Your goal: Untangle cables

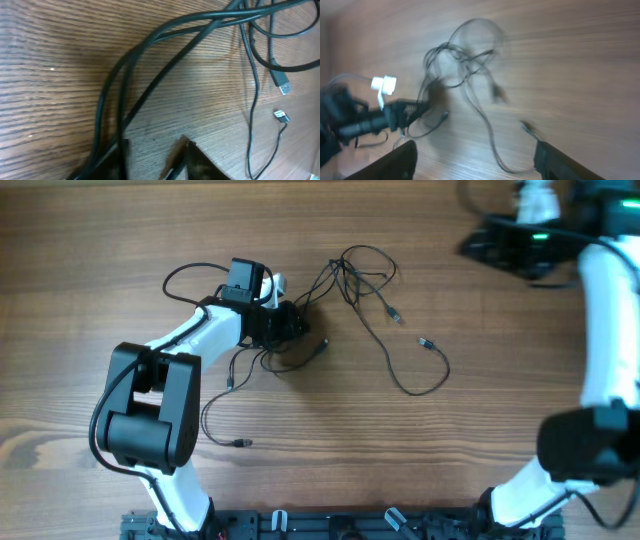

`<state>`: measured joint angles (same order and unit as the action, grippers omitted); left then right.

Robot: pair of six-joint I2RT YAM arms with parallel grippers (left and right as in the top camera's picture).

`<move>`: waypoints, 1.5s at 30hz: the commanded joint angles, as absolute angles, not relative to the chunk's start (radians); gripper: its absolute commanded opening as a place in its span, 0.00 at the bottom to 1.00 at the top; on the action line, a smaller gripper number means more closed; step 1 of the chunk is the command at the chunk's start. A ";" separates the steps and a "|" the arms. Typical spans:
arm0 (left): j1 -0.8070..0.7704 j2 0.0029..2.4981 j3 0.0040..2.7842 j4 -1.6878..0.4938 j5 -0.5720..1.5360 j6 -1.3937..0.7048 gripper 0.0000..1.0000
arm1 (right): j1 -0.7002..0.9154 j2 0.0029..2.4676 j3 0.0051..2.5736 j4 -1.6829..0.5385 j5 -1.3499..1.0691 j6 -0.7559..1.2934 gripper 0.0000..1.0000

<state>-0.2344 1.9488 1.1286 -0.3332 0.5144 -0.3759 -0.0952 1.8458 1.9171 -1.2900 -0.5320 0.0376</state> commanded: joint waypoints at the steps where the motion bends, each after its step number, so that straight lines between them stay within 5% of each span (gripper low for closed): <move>1: -0.233 1.962 1.119 -0.330 0.550 -0.355 0.45 | 0.043 1.934 1.819 -1.186 -0.630 -0.033 0.79; 4: -0.233 1.962 1.119 -0.330 0.549 -0.355 0.50 | 0.177 2.003 1.734 -1.005 -0.630 -0.033 0.80; 10: -0.233 1.962 1.119 -0.330 0.549 -0.355 0.40 | 0.375 2.127 1.675 -0.670 -0.390 -0.015 0.80; 12: -0.233 1.962 1.119 -0.330 0.543 -0.355 0.37 | 0.410 2.170 1.675 -0.628 -0.297 0.014 0.72; 14: -0.233 1.962 1.118 -0.331 0.492 -0.355 0.31 | 0.430 2.218 1.675 -0.601 -0.175 0.116 0.55; 17: -0.229 1.962 1.118 -0.334 0.405 -0.356 0.23 | 0.432 2.233 1.675 -0.632 -0.188 0.180 0.05; 23: -0.099 1.962 1.118 -0.464 0.045 -0.484 0.09 | 0.367 1.946 1.736 -0.880 -0.270 0.183 0.05; 31: 0.249 1.962 1.118 -0.601 0.040 -0.483 0.04 | -0.020 1.509 1.736 -0.951 -0.271 0.220 0.05; 35: 0.323 1.962 1.118 -0.592 0.306 -0.413 0.06 | -0.102 1.483 1.729 -0.996 -0.472 0.130 0.05; 40: 0.276 1.962 1.118 -0.579 0.503 -0.314 0.13 | -0.075 1.493 1.668 -1.019 -0.411 0.186 0.05; 45: 0.165 1.948 1.118 -0.518 0.909 -0.169 0.37 | 0.075 1.496 1.584 -1.050 -0.624 0.003 0.05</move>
